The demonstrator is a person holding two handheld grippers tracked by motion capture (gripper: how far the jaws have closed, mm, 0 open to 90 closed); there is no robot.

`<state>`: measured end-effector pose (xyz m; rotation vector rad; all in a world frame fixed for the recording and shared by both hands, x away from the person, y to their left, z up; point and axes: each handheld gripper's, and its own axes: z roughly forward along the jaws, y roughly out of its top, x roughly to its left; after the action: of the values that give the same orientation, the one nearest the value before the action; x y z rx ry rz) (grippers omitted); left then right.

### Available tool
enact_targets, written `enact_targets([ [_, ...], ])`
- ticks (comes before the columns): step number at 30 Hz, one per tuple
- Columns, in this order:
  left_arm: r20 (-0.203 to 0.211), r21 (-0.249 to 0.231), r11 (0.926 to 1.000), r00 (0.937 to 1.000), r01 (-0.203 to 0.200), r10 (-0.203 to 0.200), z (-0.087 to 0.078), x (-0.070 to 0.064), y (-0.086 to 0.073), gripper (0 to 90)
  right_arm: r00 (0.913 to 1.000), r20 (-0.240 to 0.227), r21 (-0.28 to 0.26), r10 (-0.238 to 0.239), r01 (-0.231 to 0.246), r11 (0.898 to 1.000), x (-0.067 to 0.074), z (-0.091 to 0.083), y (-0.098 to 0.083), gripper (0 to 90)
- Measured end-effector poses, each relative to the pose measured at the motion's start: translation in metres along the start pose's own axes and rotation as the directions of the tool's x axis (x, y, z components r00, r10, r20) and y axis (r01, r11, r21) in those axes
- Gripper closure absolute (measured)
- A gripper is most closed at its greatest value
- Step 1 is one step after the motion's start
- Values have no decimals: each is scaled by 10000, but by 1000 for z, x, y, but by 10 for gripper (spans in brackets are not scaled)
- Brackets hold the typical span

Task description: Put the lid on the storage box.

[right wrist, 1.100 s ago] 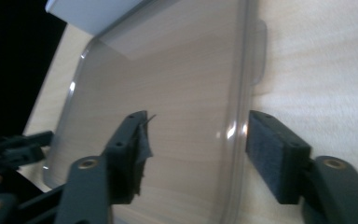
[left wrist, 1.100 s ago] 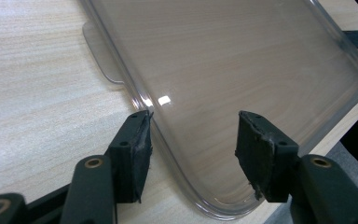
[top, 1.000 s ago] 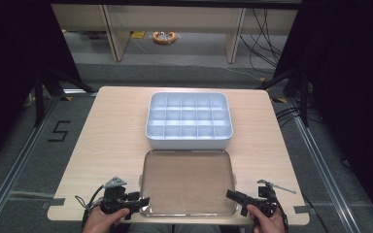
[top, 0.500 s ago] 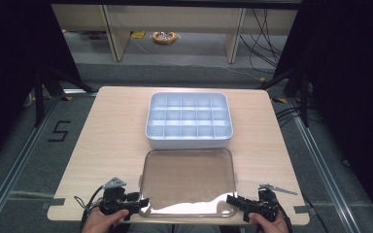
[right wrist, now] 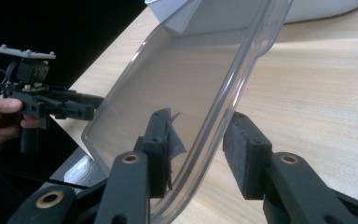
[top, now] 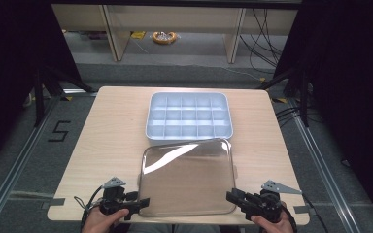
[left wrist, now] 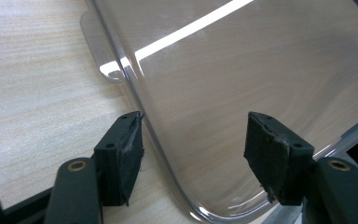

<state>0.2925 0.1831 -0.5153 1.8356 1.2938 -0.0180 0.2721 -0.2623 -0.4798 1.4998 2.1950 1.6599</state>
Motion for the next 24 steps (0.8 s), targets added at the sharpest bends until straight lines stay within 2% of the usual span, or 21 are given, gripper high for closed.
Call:
enact_targets([
  [3, -69, -49, 9999, 9999, 112, -112, -1, 1, 0, 341, 10000, -17, 90, -20, 20, 10000, -1, 1, 0, 643],
  [4, -49, -93, 9997, 9998, 210, -210, -1, 1, 0, 359, 9997, -220, 14, 48, -48, 10000, -2, 2, -1, 646],
  [6, -113, -131, 9997, 9998, 183, -185, -1, 2, -1, 376, 9998, -207, -10, 0, -1, 10000, -2, 2, -1, 646],
  [7, -56, -126, 9995, 9996, 285, -285, -2, 3, 0, 373, 9995, -265, -108, -188, 185, 9998, -4, 2, 0, 646],
  [9, 66, -141, 9981, 9982, 600, -599, -2, 4, 0, 361, 9992, -328, -130, -240, 236, 9996, -3, 2, 0, 646],
  [10, 21, -155, 9981, 9982, 604, -603, -2, 4, 0, 356, 9992, -383, -32, -111, 110, 9999, -3, 2, 0, 646],
  [11, -57, -185, 9978, 9979, 636, -638, -2, 3, 1, 352, 9987, -353, -82, -380, 377, 9993, -4, 3, 0, 647],
  [12, -36, -114, 9982, 9982, 592, -592, -2, 3, 1, 345, 9984, -372, 18, -434, 435, 9990, -4, 3, -1, 650],
  [13, -160, -95, 9992, 9991, 393, -395, -3, 3, 0, 376, 9973, -396, -14, -617, 617, 9981, -5, 5, -2, 665],
  [15, -135, -90, 9996, 9996, 260, -261, -3, 4, -1, 478, 9997, -169, 71, -194, 195, 9998, -5, 2, -1, 673],
  [17, 195, 0, 9988, 9986, 494, -494, -4, 7, -1, 545, 10000, -22, 17, 29, -29, 10000, -10, 1, -1, 674],
  [18, 264, -2, 9988, 9985, 485, -485, -5, 7, -1, 545, 10000, -22, 17, 29, -29, 10000, -10, 1, -1, 674],
  [19, 293, -70, 9994, 9990, 353, -350, -5, 6, -1, 581, 9997, 223, 203, 64, -69, 9998, -14, 1, -2, 675],
  [20, 293, -132, 9998, 9994, 177, -173, -6, 5, -1, 595, 9976, 355, 271, 592, -602, 9978, -11, 1, -3, 679],
  [21, 276, -257, 9996, 9996, 81, -74, -6, 5, -1, 607, 9984, 497, 251, 288, -300, 9992, -15, 2, -3, 681],
  [23, 299, -474, 9989, 9995, -68, 82, -7, 4, 0, 617, 9977, 494, 389, 455, -474, 9981, -12, 1, -3, 681],
  [24, 292, -572, 9983, 9995, -67, 84, -7, 4, 0, 624, 9964, 817, 437, 247, -283, 9986, -12, 2, -3, 680],
])
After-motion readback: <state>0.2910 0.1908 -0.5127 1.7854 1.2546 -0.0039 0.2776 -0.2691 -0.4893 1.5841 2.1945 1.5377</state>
